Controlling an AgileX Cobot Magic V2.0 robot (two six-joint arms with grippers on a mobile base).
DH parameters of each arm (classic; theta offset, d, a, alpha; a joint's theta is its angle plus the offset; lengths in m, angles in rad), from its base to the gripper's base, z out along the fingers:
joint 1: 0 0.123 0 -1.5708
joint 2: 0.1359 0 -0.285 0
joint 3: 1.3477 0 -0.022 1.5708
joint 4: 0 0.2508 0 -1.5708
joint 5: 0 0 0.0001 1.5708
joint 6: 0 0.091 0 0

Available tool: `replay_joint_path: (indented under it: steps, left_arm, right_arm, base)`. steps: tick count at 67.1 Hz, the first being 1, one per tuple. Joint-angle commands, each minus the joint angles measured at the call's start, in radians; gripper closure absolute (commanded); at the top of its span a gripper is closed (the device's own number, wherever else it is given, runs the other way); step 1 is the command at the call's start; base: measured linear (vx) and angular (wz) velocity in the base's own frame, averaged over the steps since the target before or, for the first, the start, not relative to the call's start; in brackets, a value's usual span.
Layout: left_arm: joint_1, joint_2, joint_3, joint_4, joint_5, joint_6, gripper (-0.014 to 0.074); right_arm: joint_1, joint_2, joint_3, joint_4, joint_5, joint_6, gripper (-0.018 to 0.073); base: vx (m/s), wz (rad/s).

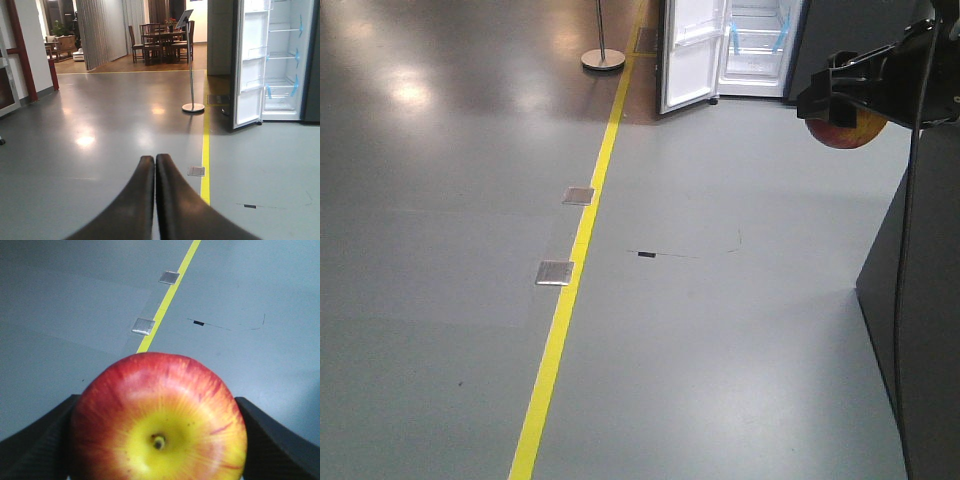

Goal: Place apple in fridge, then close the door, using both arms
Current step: 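Drive toward the open white refrigerator carrying the apple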

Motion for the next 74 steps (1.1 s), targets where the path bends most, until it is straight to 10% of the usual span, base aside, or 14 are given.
replay_joint_path:
  steps: [1,74]
  left_arm:
    - [-0.003,-0.016,0.015,-0.001,-0.066,-0.001,0.0604]
    - [-0.003,-0.016,0.015,-0.001,-0.066,-0.001,0.0604]
  right_arm:
    - [0.002,-0.035,-0.032,0.013,-0.069,-0.012,0.0458]
    - [0.002,-0.035,-0.032,0.013,-0.069,-0.012,0.0454]
  base:
    - [0.22,-0.05]
    - [0.21,-0.05]
